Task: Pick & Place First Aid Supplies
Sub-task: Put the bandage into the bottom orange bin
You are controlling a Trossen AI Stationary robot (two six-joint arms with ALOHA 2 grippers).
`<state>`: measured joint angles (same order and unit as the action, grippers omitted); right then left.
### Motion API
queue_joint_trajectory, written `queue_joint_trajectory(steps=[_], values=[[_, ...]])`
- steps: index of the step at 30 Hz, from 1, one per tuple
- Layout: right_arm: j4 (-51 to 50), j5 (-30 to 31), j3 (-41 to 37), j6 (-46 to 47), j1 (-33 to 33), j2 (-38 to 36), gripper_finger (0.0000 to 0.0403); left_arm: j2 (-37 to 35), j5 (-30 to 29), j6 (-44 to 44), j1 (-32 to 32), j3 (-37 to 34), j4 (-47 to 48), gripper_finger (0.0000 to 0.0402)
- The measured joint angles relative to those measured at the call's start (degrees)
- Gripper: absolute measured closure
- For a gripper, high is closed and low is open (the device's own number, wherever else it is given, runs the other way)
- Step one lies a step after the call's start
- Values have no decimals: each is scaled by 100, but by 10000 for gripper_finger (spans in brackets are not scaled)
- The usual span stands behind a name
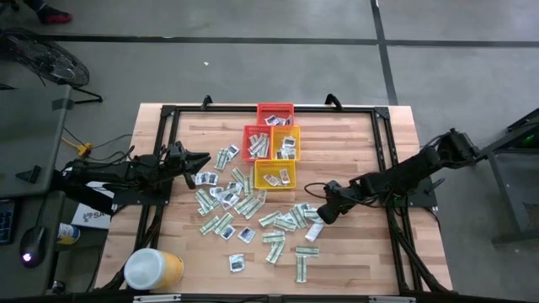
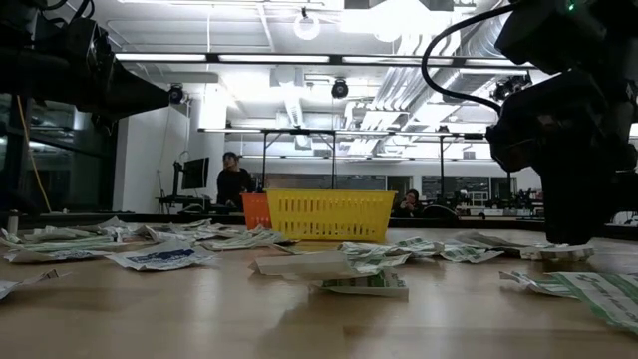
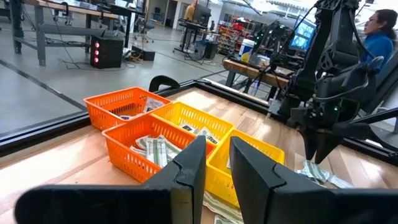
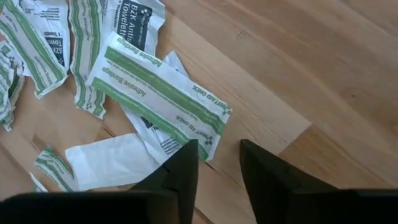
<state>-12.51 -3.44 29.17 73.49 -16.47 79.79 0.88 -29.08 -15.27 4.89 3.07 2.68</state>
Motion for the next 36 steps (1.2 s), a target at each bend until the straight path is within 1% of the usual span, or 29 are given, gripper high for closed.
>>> queue_joint_trajectory(steps=[5,18,22,29,36], values=[[83,-4,-11,0,0,9,312,0,0,1,2,0,0,328],[179,78,-13,-24,-4,15,318,-1,0,0,0,1,0,328],[155,106,-13,-24,-2,15,339,1,0,0,0,0,0,328],[115,187,-13,-49,-2,15,398,-1,0,1,1,2,0,328],[-28,148,60,-155,-11,-180,401,-2,0,0,1,1,0,328]])
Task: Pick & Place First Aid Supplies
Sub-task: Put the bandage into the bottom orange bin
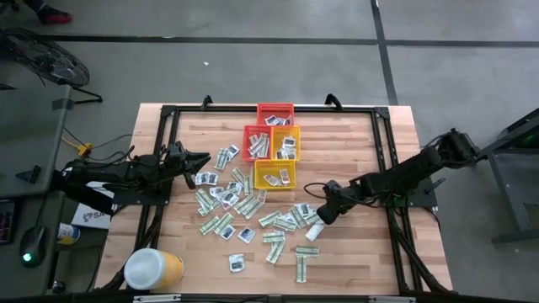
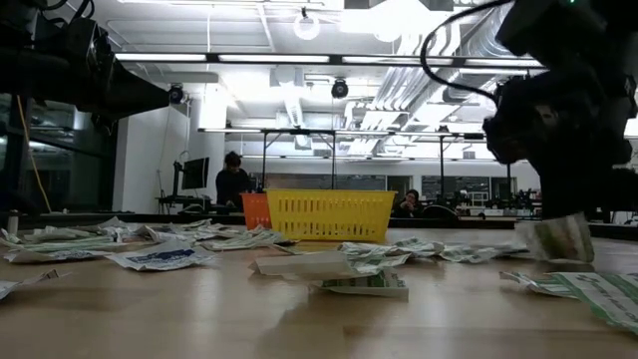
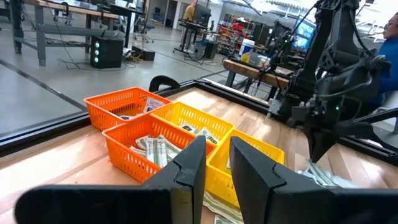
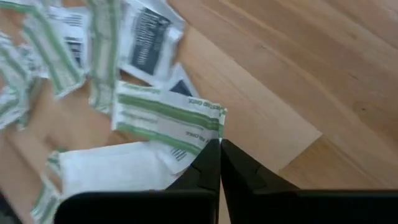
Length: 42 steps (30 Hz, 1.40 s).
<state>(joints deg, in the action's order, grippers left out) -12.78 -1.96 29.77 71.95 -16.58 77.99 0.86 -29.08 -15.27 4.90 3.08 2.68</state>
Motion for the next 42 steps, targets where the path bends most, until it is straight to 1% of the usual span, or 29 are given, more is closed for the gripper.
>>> queue_joint_trajectory(steps=[4,10,13,16,21,23,25,28,31,36,42], values=[[-651,157,287,-165,0,-294,402,2,0,0,-1,1,0,328],[-1977,490,1099,-729,105,-601,402,1,0,2,1,0,0,328],[-2349,393,1466,-1218,243,-601,402,2,0,2,1,1,0,328],[-2544,225,1668,-1546,385,-601,402,0,0,0,-1,0,0,328],[-2525,-136,1701,-1740,534,-574,403,2,0,0,1,-1,0,328],[-2469,-476,1671,-1884,581,-506,403,2,0,2,0,-1,0,328],[-2165,-845,1493,-1952,642,-399,403,0,-1,1,0,0,0,328],[-1390,-1130,1119,-1910,654,-210,403,1,-2,0,0,0,0,328],[-894,-1153,845,-1790,652,-68,403,0,-1,0,0,-1,0,328],[-837,-960,594,-1786,732,9,403,2,0,0,1,0,0,328],[-786,-999,287,-1784,834,9,403,2,2,2,-1,-1,0,328]])
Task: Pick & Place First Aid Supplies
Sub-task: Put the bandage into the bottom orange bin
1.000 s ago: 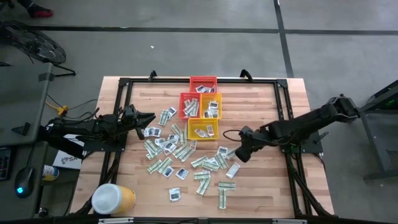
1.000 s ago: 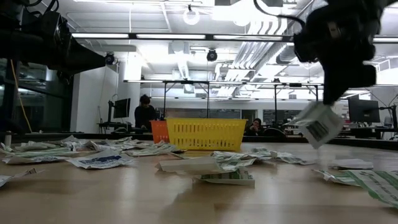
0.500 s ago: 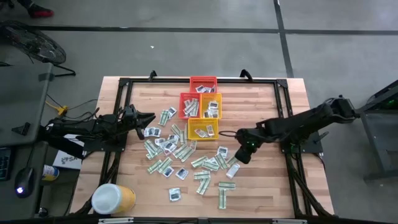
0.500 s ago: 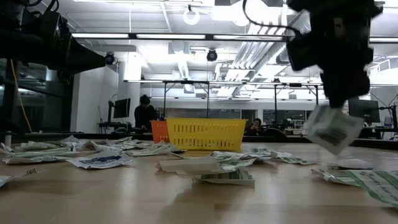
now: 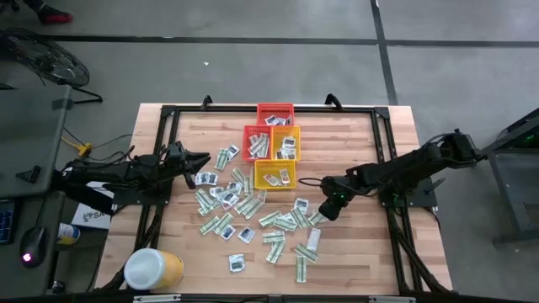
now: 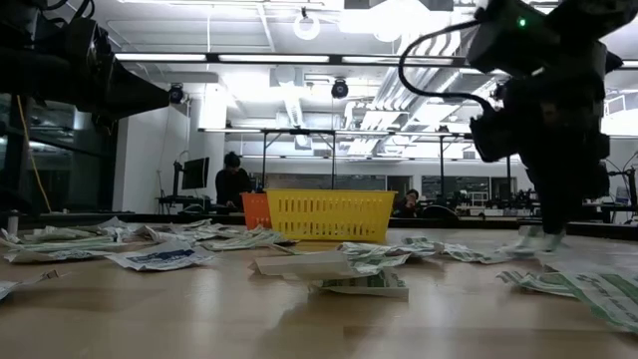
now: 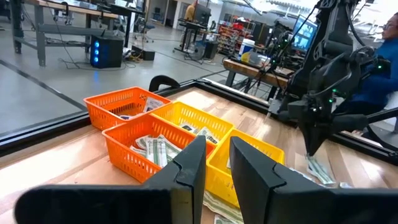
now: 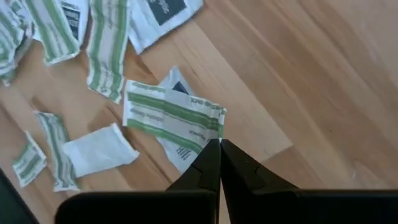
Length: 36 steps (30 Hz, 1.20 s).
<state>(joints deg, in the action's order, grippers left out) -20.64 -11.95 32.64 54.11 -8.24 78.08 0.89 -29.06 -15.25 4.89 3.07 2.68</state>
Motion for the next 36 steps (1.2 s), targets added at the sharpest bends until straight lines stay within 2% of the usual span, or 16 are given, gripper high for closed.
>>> queue_joint_trajectory(steps=[7,25,29,36], values=[[380,-31,-318,82,3,0,399,0,0,-2,0,0,0,328],[574,-115,-470,283,1,-2,349,0,0,-1,1,1,0,328],[529,-371,-472,426,-4,-2,348,0,0,-2,0,0,0,328],[529,-354,-472,431,-6,-2,350,0,0,-2,0,2,0,328]])
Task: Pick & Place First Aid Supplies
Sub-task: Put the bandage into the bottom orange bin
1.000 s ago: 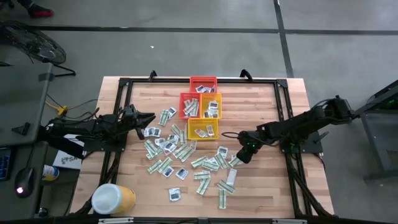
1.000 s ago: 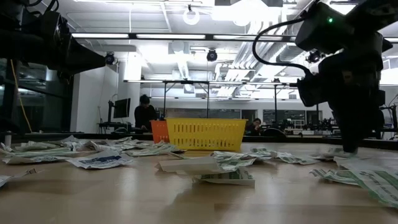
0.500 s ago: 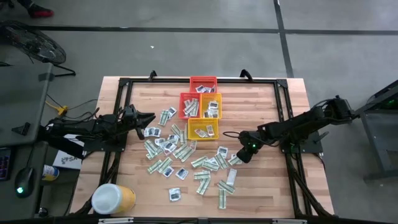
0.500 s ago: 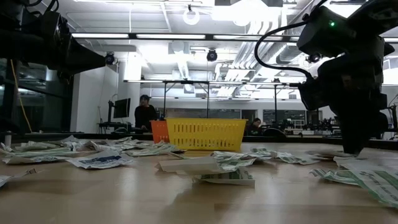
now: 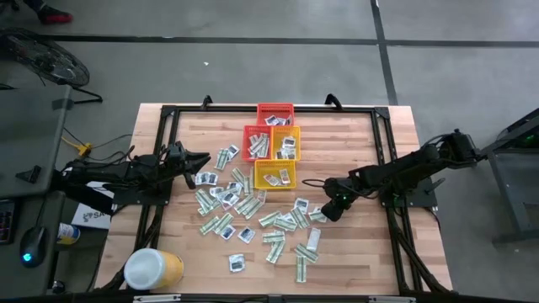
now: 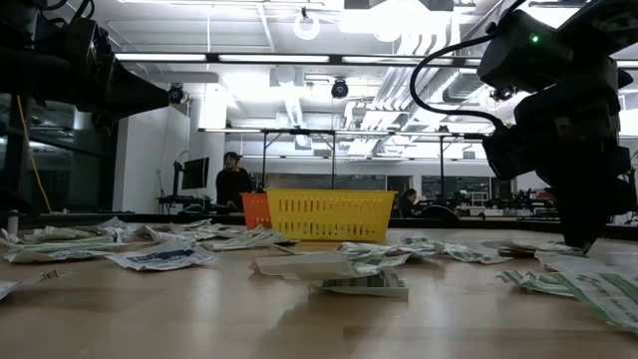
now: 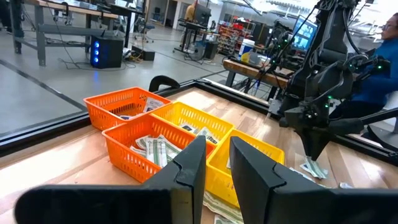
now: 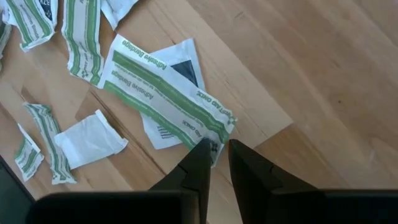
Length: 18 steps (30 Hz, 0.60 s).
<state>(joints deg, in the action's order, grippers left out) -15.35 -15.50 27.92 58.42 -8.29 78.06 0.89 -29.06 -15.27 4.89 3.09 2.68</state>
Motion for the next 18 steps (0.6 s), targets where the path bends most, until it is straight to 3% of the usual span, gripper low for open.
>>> queue_joint_trajectory(steps=[6,18], values=[[17,104,0,-21,0,0,338,0,-2,1,0,-2,0,328],[22,183,2,-209,99,-2,272,0,-2,0,0,-1,0,328]])
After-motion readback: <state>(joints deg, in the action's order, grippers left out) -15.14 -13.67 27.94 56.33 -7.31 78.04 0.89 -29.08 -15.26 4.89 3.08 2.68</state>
